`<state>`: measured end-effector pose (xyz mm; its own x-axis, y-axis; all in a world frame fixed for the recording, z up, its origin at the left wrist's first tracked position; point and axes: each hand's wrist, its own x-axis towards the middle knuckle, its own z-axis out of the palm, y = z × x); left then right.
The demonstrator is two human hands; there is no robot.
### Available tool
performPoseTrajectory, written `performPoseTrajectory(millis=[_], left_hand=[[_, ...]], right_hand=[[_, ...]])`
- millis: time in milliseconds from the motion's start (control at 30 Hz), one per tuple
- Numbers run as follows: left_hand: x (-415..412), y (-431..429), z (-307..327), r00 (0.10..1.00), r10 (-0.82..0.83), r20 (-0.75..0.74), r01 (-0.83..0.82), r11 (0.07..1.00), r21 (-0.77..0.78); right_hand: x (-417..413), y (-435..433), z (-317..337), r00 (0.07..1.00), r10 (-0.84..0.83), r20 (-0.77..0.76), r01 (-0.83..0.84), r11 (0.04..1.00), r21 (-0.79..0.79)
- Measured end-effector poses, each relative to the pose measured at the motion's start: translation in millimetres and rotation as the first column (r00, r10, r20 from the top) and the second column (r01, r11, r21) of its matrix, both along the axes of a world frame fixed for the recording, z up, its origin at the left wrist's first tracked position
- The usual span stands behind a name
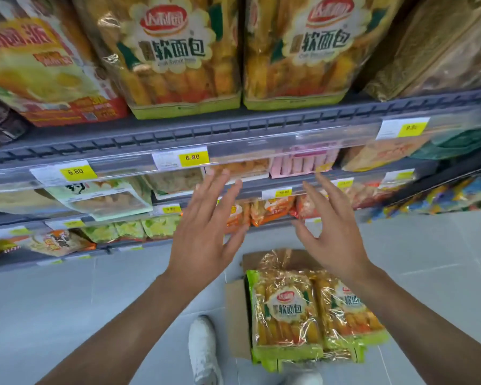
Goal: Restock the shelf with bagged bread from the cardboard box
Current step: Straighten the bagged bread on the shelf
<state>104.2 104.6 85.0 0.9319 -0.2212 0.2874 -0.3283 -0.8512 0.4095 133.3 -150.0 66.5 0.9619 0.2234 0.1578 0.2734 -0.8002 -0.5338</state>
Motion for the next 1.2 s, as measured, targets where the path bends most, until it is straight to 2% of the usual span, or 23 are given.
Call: performPoseTrajectory(millis=[133,267,367,500,600,700,767,900,967,1033,1200], left_hand=[[-36.1,-33.3,-56.5,0.976,-0.056,-0.210,0.048,0.998,-0.044],[-69.8,-58.3,-120.1,0.886,-0.014,-0.463,0.017,1.000,0.002],[-90.6,-74.0,-157.7,0.679,0.120,-0.725,-0.080,0.993,0.089],[-109.1,-93.6,-187.2,0.359,0.215,-0.908,-0.297,0.949,0.108],[-114.3,-102.8,-207.1,0.117,0.176,-0.977,-0.537,0.839,0.087],[-125.0,-102.4,-246.9,-0.024,0.102,-0.994,-0.697,0.711,0.090],[-136.4,-100.0,-280.1,-0.066,0.069,-0.995,-0.740,0.666,0.095],[-124.9,-122.9,-233.8,-0.079,0.093,-0.992,-0.799,0.589,0.119],[-122.4,-123.4,-231.8,-0.122,0.103,-0.987,-0.809,0.565,0.159],[-119.0,-120.8,-233.1,-0.137,0.103,-0.985,-0.797,0.579,0.171],[-109.2,-115.8,-228.7,-0.119,0.074,-0.990,-0.702,0.699,0.137]], right_hand=[[-47.4,-58.2,-57.4,0.978,-0.126,-0.167,0.108,0.987,-0.115],[-90.6,-111.5,-102.1,0.908,-0.255,-0.333,0.187,0.957,-0.222],[-118.7,-149.5,-130.7,0.797,-0.370,-0.478,0.199,0.907,-0.371],[-143.1,-185.4,-162.2,0.639,-0.469,-0.610,0.199,0.867,-0.458],[-148.8,-201.4,-182.9,0.525,-0.504,-0.686,0.263,0.862,-0.433],[-147.7,-209.6,-200.6,0.415,-0.508,-0.755,0.391,0.849,-0.355],[-146.1,-212.7,-208.6,0.361,-0.492,-0.792,0.477,0.828,-0.297],[-147.2,-222.2,-212.5,0.286,-0.496,-0.820,0.526,0.796,-0.299],[-149.1,-228.1,-211.6,0.270,-0.492,-0.828,0.526,0.795,-0.302],[-150.1,-231.9,-209.7,0.254,-0.482,-0.839,0.510,0.803,-0.308],[-148.6,-238.4,-205.2,0.260,-0.495,-0.829,0.434,0.827,-0.357]])
